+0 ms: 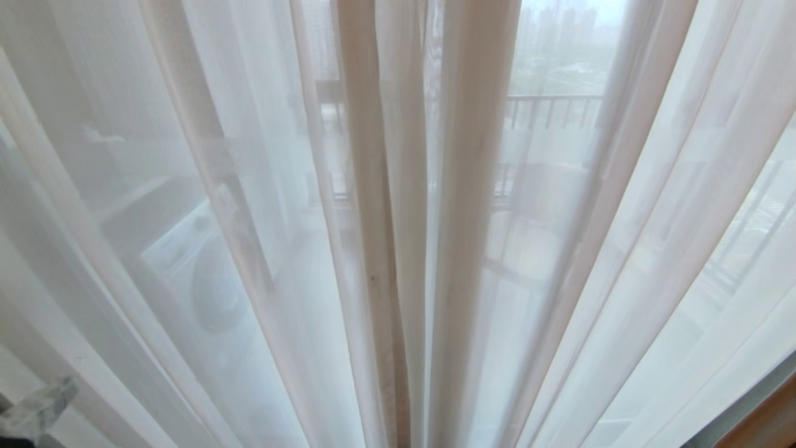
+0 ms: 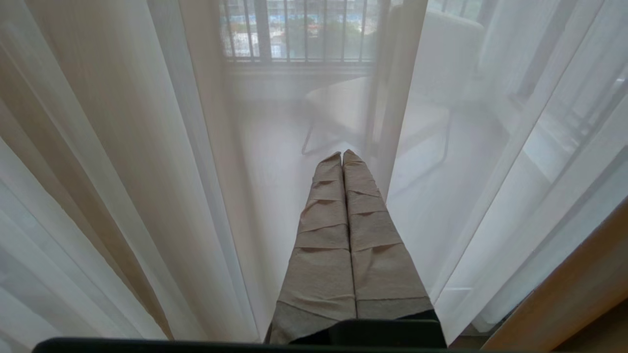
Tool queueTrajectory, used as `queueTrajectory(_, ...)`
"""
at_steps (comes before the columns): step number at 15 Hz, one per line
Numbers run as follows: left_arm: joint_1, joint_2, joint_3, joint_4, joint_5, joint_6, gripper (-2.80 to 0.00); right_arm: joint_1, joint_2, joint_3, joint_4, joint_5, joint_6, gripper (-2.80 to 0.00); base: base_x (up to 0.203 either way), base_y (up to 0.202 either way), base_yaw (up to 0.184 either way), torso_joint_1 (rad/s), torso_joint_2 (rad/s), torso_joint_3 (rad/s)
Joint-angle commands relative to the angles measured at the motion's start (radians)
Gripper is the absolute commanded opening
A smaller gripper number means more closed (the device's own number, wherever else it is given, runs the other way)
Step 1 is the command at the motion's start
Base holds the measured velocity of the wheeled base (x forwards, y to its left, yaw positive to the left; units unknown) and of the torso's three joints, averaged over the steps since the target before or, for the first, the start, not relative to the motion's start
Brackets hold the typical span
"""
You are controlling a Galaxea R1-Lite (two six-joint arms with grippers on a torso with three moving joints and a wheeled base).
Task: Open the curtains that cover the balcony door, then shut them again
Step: Pull the outer curtains open on both sides
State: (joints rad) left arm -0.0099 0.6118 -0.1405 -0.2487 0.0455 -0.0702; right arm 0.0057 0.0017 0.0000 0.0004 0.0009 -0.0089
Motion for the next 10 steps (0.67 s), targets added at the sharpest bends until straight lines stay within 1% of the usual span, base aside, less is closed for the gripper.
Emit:
queueTrajectory(1, 0.046, -0.28, 0.093, 0.051, -0.019, 0.002, -2.8, 0.0, 0.0, 0.0, 0.0, 0.001, 0.001, -2.8, 0.0, 0.0, 0.0, 0.0, 0.0, 0.0)
queueTrajectory(2, 0.06, -0.331, 0.11, 0.084, -0.042, 0.015, -2.8, 0.0, 0.0, 0.0, 0.0, 0.001, 0.001, -2.8, 0.0, 0.0, 0.0, 0.0, 0.0, 0.0)
queueTrajectory(4, 0.084, -0.34, 0.139, 0.171, -0.097, 0.081, -2.8, 0.0, 0.0, 0.0, 0.0, 0.001, 0.0, -2.8, 0.0, 0.0, 0.0, 0.0, 0.0, 0.0)
queueTrajectory(7, 0.085, -0.339, 0.14, 0.193, -0.08, 0.084, -2.8, 0.0, 0.0, 0.0, 0.0, -0.001, 0.0, -2.8, 0.0, 0.0, 0.0, 0.0, 0.0, 0.0)
queueTrajectory(8, 0.066, -0.342, 0.14, 0.195, -0.078, 0.077, -2.8, 0.0, 0.0, 0.0, 0.0, 0.001, 0.001, -2.8, 0.0, 0.0, 0.0, 0.0, 0.0, 0.0)
queueTrajectory(9, 0.02, -0.353, 0.14, 0.196, -0.075, 0.066, -2.8, 0.0, 0.0, 0.0, 0.0, 0.0, 0.001, -2.8, 0.0, 0.0, 0.0, 0.0, 0.0, 0.0)
queueTrajectory(10, -0.013, -0.369, 0.14, 0.199, -0.068, 0.042, -2.8, 0.0, 0.0, 0.0, 0.001, 0.001, 0.0, -2.8, 0.0, 0.0, 0.0, 0.0, 0.0, 0.0)
